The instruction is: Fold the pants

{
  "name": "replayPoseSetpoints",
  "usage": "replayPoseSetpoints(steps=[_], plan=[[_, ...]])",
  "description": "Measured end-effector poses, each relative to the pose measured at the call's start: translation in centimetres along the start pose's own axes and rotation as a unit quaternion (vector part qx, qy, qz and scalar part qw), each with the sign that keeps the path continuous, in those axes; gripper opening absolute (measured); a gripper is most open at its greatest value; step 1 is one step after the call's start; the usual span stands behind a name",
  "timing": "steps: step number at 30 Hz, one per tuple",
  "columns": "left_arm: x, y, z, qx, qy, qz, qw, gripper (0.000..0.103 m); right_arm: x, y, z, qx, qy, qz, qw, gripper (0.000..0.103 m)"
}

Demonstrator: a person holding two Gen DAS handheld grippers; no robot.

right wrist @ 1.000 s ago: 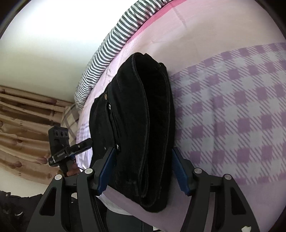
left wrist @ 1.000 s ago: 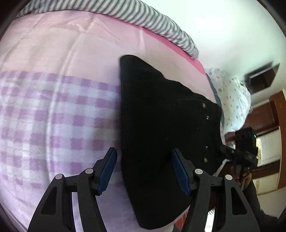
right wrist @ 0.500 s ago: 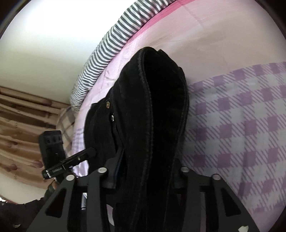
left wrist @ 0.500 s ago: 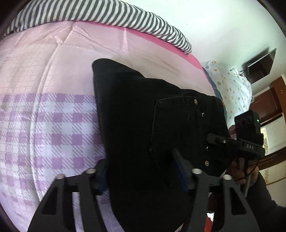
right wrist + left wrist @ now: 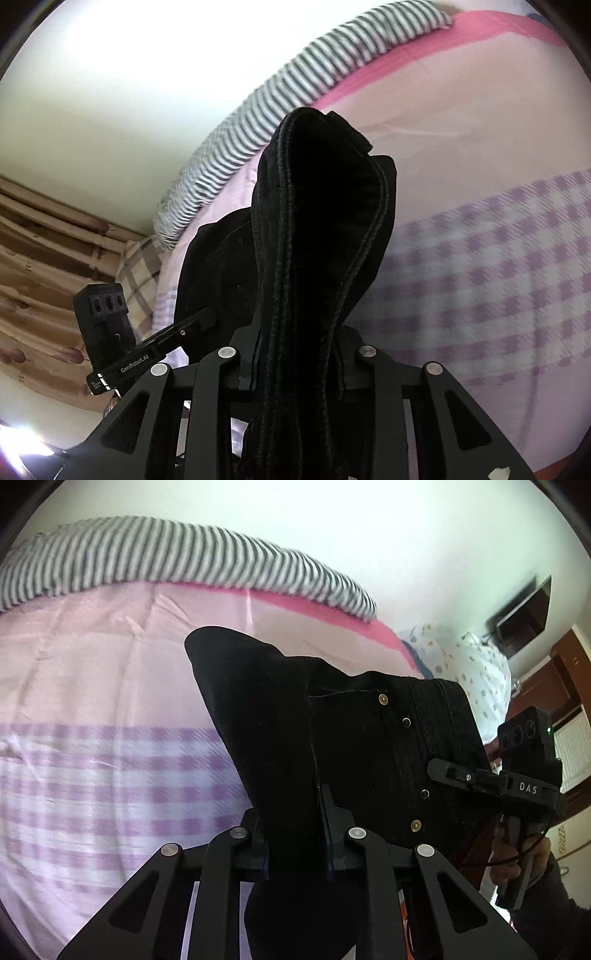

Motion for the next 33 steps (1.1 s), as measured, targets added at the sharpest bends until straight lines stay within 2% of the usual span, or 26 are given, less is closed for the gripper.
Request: replayPoseSetpoints(steps=[5, 10, 15, 21, 26, 31, 33], plan=[[-4.8, -3.6, -1.9, 0.013, 0.025, -0.039, 0.9988, 0.02, 3.2, -4.9, -1.0, -0.018, -0.008, -0.028, 0.999, 0.027], [-8.8, -8.8, -4.1, 0.016, 0.045, -0.092, 0.9946, 0.02, 8.6, -9.7, -2.1, -0.027, -0.027, -0.058, 0.998, 0.027], [-11.4, -14.8, -5.7, 0.004, 0.053, -0.129, 0.9902, 0.02, 14.3, -13.7, -3.3, -0.041, -0.054, -0.07, 0.995, 0.027], [-12.6, -21.0, -6.5, -0.008, 0.049, -0.157, 0.9864, 0.02, 20.7, -17.1, -4.1, -0.051, -0.084, -0.07, 0.993, 0.027], [-12.3, -25.2, -7.3, -0.024, 0.036, -0.174, 0.9838, 0.02, 25.3, -17.9, -4.7, -0.035, -0.101, -0.064, 0.992, 0.027], [-10.4, -27.3, -7.8, -0.035, 0.025, -0.174, 0.9839, 0.021, 28.3, -18.0, -5.0, -0.029, -0.104, -0.05, 0.993, 0.027], [-9.7, -28.1, -7.6, -0.032, 0.018, -0.177, 0.9835, 0.025, 29.1, -17.6, -5.0, -0.04, -0.104, -0.029, 0.993, 0.028]])
Point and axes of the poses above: each gripper's, at about its wrist camera, not at the fingertips, and x roughly the way its jaws point, y to its right, z to its underside, the point moved 7 cm from there along x, roughly the way its jaws point
